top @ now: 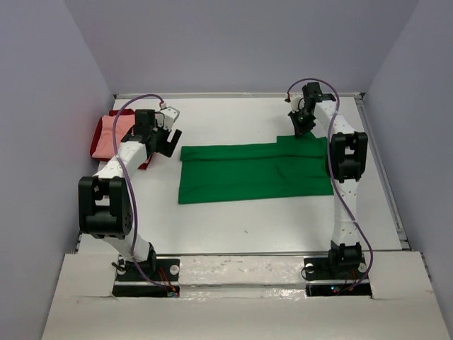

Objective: Fold and stack the t-shirts
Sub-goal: Fold the tshirt

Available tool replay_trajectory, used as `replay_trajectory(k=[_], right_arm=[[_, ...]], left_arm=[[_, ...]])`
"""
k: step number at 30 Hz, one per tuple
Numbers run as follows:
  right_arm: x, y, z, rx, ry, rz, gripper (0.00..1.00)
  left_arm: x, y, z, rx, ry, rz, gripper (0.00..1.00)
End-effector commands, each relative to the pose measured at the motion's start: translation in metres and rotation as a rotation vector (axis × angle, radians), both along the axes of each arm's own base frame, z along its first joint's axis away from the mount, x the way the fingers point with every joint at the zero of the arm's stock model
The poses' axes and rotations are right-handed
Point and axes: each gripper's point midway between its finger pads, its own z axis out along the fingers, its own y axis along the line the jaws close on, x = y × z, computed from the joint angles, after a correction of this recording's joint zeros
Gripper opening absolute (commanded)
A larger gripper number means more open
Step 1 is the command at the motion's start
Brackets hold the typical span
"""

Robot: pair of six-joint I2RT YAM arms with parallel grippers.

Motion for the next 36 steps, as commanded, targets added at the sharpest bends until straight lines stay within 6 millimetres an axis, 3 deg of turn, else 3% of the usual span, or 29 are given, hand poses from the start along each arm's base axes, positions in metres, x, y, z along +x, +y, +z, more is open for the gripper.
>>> replay_trajectory(k=[1, 11, 15, 25, 36], right_arm=[[-0.011, -0.001, 0.012, -0.043, 0.008, 0.019, 0.00], [-0.036, -0.003, 0.078, -0.044, -0.060, 0.035, 0.00], [-0.051, -0.005, 0.091, -0.049, -0.063, 0.039, 0.00], [-0.089, -0.006, 0.080, -0.040, 0.019, 0.056, 0.00], [-0.130, 0.007, 0.072, -0.051, 0.092, 0.111, 0.00]], left_arm=[[0.001, -0.001, 0.027, -0.016, -0.064, -0.008, 0.99], [-0.001, -0.003, 0.034, -0.024, -0.080, -0.018, 0.99], [-0.001, -0.006, 0.036, -0.033, -0.081, -0.031, 0.99], [-0.002, -0.010, 0.036, -0.047, -0.072, -0.052, 0.99], [-0.006, -0.011, 0.033, -0.048, -0.063, -0.058, 0.99]])
